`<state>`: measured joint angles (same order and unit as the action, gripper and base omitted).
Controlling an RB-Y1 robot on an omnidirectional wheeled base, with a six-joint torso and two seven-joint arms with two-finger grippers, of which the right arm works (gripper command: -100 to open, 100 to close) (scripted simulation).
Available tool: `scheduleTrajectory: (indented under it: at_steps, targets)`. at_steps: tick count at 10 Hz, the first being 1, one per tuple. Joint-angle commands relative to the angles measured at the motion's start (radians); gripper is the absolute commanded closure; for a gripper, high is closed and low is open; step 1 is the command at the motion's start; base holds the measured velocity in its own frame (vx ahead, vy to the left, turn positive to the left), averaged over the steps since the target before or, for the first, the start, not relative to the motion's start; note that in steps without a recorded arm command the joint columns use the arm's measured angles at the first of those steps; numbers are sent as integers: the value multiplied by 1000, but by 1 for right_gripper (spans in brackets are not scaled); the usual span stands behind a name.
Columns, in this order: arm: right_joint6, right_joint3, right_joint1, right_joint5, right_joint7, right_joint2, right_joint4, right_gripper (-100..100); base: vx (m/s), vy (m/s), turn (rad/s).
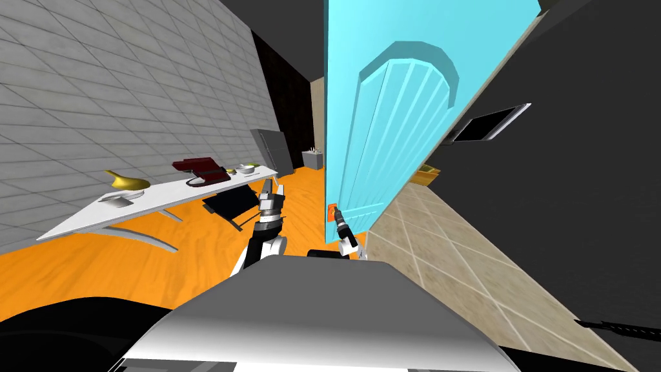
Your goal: Push the door open
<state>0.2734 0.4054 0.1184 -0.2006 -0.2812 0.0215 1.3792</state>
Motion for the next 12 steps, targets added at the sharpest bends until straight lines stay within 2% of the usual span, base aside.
scheduleTrajectory:
  at_steps: [1,3,4,5,7,8,10,12]
  targets:
    - [2,-32,2,-5,-7,1,10,100,185,102,-135]
    - [7,-50,5,-11,-8,-8,13,100,215,102,-111]
    - [14,-6,33,-8,-19,17,26,-100,-27,19,-123]
    - [15,3,41,-7,-23,19,30,-100,-205,-52,-86]
    - [22,44,76,-5,-37,15,52,-100,-216,-98,-83]
    - [26,65,93,-5,-44,4,63,-100,-190,-80,-99]
    - [32,101,124,-3,-57,-30,82,-100,-182,-45,-83]
    - [36,123,142,-2,-65,-63,93,-100,-131,-22,-51]
